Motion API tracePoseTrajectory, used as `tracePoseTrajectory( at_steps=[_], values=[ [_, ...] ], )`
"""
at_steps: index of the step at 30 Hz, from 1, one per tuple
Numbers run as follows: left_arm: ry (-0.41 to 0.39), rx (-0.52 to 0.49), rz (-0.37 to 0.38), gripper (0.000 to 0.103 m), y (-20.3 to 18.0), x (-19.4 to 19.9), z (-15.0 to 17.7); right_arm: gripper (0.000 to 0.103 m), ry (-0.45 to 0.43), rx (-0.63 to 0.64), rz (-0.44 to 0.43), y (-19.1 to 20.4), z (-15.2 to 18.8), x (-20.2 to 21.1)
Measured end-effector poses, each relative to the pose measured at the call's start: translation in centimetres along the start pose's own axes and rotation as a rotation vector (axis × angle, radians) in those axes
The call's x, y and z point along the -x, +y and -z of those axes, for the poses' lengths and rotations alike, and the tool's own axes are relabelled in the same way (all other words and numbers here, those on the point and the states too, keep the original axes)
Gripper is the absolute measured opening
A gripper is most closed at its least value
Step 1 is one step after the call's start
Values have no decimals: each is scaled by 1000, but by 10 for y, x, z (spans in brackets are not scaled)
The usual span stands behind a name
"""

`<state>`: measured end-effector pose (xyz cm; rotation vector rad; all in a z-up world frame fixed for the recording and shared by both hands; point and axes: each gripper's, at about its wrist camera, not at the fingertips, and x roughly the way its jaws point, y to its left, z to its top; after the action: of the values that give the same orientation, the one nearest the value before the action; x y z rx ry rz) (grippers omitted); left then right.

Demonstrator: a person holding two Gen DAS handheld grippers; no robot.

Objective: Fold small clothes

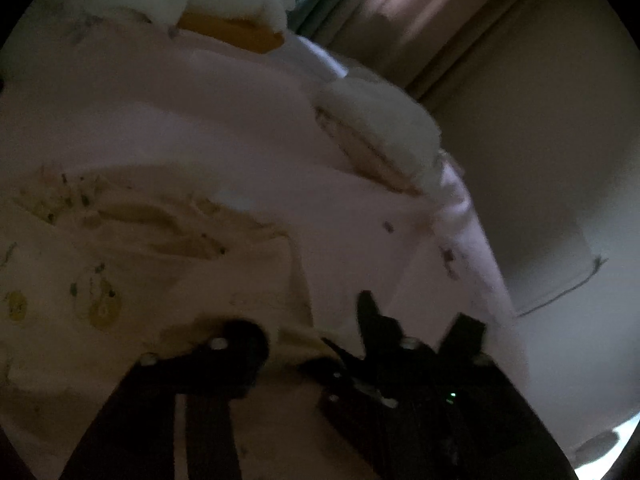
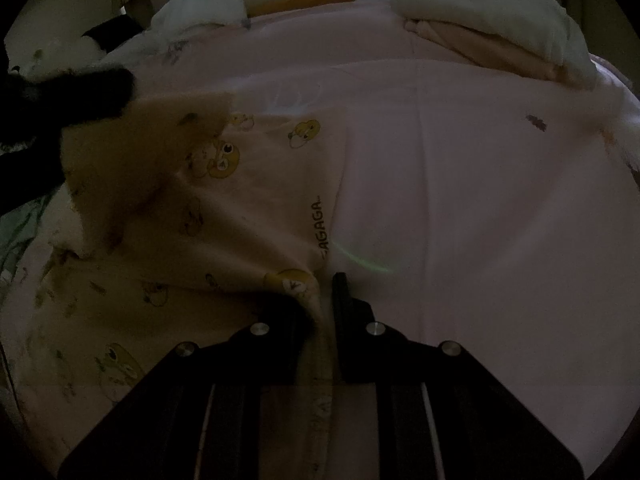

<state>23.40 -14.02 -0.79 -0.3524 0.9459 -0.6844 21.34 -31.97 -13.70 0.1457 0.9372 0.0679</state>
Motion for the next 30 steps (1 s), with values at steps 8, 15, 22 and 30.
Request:
tracePoseTrajectory(
  at_steps=[8,15,22,30],
  values=[
    [32,-46,13,51,-13,21,-2,15,-1,13,16,2,-2,0],
    [82,-164,-399,59,-42,-35,7,15,-1,-2,5,2,-3,1],
    [320,-242,-611,59,-65,-66,7,16,-3,-16,-11,0,-4,1],
    [277,-108,-388,59,-82,-9,4,20,-11,-171,-155,-24,0,6]
  ],
)
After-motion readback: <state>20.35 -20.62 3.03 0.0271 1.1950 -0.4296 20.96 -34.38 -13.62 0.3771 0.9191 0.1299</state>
